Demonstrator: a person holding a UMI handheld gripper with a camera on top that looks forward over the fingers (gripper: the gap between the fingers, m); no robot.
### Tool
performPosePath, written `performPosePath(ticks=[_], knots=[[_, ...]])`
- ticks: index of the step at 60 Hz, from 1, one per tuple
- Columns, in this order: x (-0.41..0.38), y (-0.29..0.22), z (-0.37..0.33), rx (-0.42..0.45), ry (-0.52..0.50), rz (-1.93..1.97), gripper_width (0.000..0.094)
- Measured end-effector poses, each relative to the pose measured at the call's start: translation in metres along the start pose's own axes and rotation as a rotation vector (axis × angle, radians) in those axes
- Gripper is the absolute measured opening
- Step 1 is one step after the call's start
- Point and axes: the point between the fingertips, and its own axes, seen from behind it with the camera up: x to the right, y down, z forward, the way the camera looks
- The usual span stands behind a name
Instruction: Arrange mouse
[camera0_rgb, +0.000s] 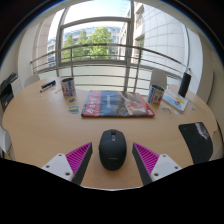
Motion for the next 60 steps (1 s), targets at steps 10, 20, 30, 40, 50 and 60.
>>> performPosePath(ticks=[10,20,30,40,50,60], knots=[[-0.004,-0.002,0.029,-0.003,-0.037,0.030,0.0562],[-0.005,-0.002,0.028,0.016,-0.038,0.018,0.0413],[-0.018,-0.030,-0.027,0.078,-0.116,0.005,0.0392],[0.002,-0.121,-0.157,0.287,-0.207,0.013,0.0393],[0.111,-0.195,-0.245,0.463,-0.170,0.026,0.0390],[0.264,-0.162,-0.191,0.391,-0.049,0.053,0.0388]])
